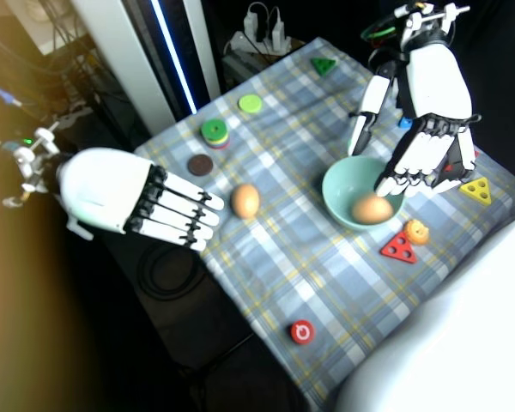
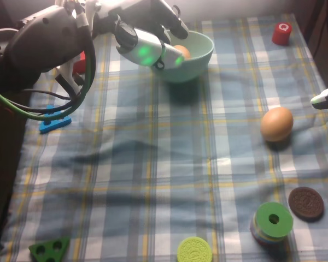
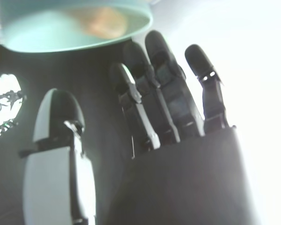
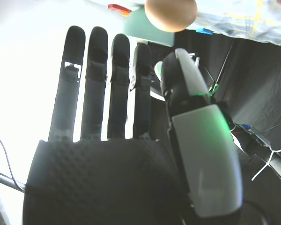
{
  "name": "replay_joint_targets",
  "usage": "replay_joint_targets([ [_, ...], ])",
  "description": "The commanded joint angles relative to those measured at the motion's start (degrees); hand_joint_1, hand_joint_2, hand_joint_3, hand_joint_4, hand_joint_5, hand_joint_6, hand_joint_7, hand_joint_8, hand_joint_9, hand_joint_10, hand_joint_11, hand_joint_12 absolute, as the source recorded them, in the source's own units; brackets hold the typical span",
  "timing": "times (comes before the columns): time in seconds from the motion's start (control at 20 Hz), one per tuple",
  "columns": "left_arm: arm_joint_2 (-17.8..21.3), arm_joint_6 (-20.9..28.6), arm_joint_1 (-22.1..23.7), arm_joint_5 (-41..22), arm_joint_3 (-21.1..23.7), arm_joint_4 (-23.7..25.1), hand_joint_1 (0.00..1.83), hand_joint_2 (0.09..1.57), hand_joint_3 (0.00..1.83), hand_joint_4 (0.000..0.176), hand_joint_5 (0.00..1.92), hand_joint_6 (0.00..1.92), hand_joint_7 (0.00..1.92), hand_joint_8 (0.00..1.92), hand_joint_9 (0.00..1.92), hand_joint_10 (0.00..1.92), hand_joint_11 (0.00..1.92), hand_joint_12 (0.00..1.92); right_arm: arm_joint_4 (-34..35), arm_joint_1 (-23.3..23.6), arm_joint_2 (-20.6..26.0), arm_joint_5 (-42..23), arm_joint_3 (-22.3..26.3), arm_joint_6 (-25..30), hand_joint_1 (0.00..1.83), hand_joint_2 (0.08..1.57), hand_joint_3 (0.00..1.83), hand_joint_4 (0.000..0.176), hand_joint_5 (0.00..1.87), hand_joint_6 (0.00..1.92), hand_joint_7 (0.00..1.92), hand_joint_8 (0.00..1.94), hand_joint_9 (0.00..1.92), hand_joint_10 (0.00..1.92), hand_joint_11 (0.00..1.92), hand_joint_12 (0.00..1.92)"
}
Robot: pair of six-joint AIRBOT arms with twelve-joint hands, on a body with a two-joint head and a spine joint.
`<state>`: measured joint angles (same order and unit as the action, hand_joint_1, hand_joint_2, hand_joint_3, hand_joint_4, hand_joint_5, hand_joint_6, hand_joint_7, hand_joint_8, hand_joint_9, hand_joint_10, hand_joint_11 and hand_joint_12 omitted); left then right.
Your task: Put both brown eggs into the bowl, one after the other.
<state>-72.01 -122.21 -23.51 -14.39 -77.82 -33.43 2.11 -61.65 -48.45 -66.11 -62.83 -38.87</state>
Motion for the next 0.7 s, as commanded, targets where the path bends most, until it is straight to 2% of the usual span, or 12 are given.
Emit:
replay_joint_targets([
  [0.0, 0.3, 0.2, 0.3, -5.5, 0.3, 0.4, 0.86, 1.05, 0.00, 0.121, 0.85, 0.00, 0.93, 0.00, 0.81, 0.01, 0.00, 1.24, 1.3, 0.6, 0.1, -6.7, -0.3, 0.4, 0.86, 1.31, 0.00, 0.000, 0.70, 0.00, 0.80, 0.00, 0.77, 0.00, 0.49, 0.59],
  [0.05, 0.7, 0.2, 0.0, -6.1, 1.0, 0.4, 0.84, 1.05, 0.00, 0.120, 0.84, 0.00, 0.92, 0.00, 0.79, 0.00, 0.00, 1.20, 1.3, 0.6, 0.1, -6.7, -0.2, 0.5, 0.86, 1.31, 0.00, 0.000, 0.70, 0.00, 0.80, 0.00, 0.76, 0.00, 0.49, 0.57],
  [0.1, 1.1, 0.2, -0.3, -6.7, 1.7, 0.5, 0.82, 1.04, 0.00, 0.134, 0.84, 0.00, 0.95, 0.01, 0.84, 0.02, 0.08, 1.18, 1.3, 0.6, 0.1, -6.7, -0.2, 0.5, 0.89, 1.31, 0.00, 0.000, 0.70, 0.00, 0.80, 0.00, 0.76, 0.00, 0.49, 0.57],
  [0.15, 1.7, 0.2, -0.8, -7.8, 2.7, 0.6, 0.82, 1.05, 0.00, 0.125, 0.84, 0.00, 0.94, 0.00, 0.85, 0.02, 0.11, 1.14, 1.3, 0.6, 0.0, -6.7, -0.2, 0.5, 0.91, 1.30, 0.00, 0.000, 0.70, 0.00, 0.80, 0.00, 0.76, 0.00, 0.49, 0.57],
  [0.2, 2.0, 0.2, -1.0, -8.3, 3.2, 0.7, 0.78, 1.07, 0.01, 0.129, 0.83, 0.00, 0.92, 0.00, 0.82, 0.00, 0.06, 1.11, 1.3, 0.6, 0.0, -6.7, -0.2, 0.5, 0.91, 1.30, 0.00, 0.000, 0.71, 0.00, 0.81, 0.00, 0.77, 0.00, 0.50, 0.57],
  [0.3, 3.6, 0.3, -2.0, -11.7, 5.8, 0.9, 0.76, 1.08, 0.00, 0.107, 0.82, 0.00, 0.90, 0.00, 0.79, 0.00, 0.00, 1.04, 1.3, 0.7, -0.1, -6.8, -0.2, 0.6, 0.93, 1.30, 0.00, 0.000, 0.70, 0.00, 0.81, 0.00, 0.77, 0.00, 0.49, 0.57],
  [0.35, 4.6, 1.3, -2.6, -13.8, 7.3, 2.0, 0.76, 1.08, 0.00, 0.107, 0.82, 0.00, 0.90, 0.00, 0.79, 0.00, 0.00, 1.04, 1.1, 1.1, -0.2, -6.8, -0.3, 0.6, 0.93, 1.30, 0.00, 0.000, 0.70, 0.00, 0.81, 0.00, 0.77, 0.00, 0.49, 0.57],
  [0.4, 6.7, 5.1, -3.9, -17.4, 10.3, 4.9, 0.59, 1.15, 0.01, 0.115, 0.73, 0.00, 0.81, 0.00, 0.71, 0.00, 0.00, 0.97, 0.3, 2.0, -0.3, -6.7, -0.4, 0.6, 0.89, 1.28, 0.00, 0.000, 0.65, 0.00, 0.75, 0.00, 0.72, 0.00, 0.44, 0.55],
  [0.45, 7.3, 6.8, -4.3, -18.8, 11.1, 6.1, 0.59, 1.15, 0.01, 0.115, 0.73, 0.00, 0.81, 0.00, 0.71, 0.00, 0.00, 0.97, -0.1, 2.3, -0.4, -6.7, -0.4, 0.6, 0.89, 1.28, 0.00, 0.000, 0.65, 0.00, 0.75, 0.00, 0.72, 0.00, 0.44, 0.55],
  [0.5, 9.0, 10.7, -5.5, -21.9, 13.2, 8.8, 0.59, 1.14, 0.00, 0.097, 0.77, 0.02, 0.82, 0.01, 0.73, 0.01, 0.00, 1.00, -0.8, 3.0, -0.6, -6.3, -0.6, 0.6, 0.85, 1.27, 0.00, 0.000, 0.64, 0.00, 0.74, 0.00, 0.70, 0.00, 0.42, 0.54],
  [0.55, 10.7, 14.0, -6.6, -25.0, 15.2, 11.0, 0.61, 1.06, 0.00, 0.087, 0.66, 0.00, 0.76, 0.00, 0.76, 0.02, 0.00, 1.03, -1.5, 3.9, -0.9, -5.7, -0.9, 0.6, 0.87, 1.19, 0.00, 0.000, 0.55, 0.00, 0.63, 0.00, 0.61, 0.00, 0.38, 0.47],
  [0.65, 15.6, 20.5, -10.3, -33.1, 20.4, 15.3, 0.50, 1.03, 0.00, 0.105, 0.51, 0.00, 0.58, 0.00, 0.61, 0.00, 0.00, 0.93, -3.9, 6.9, -1.9, -2.4, -2.0, 0.7, 0.89, 1.12, 0.00, 0.000, 0.53, 0.00, 0.59, 0.00, 0.57, 0.00, 0.43, 0.30],
])
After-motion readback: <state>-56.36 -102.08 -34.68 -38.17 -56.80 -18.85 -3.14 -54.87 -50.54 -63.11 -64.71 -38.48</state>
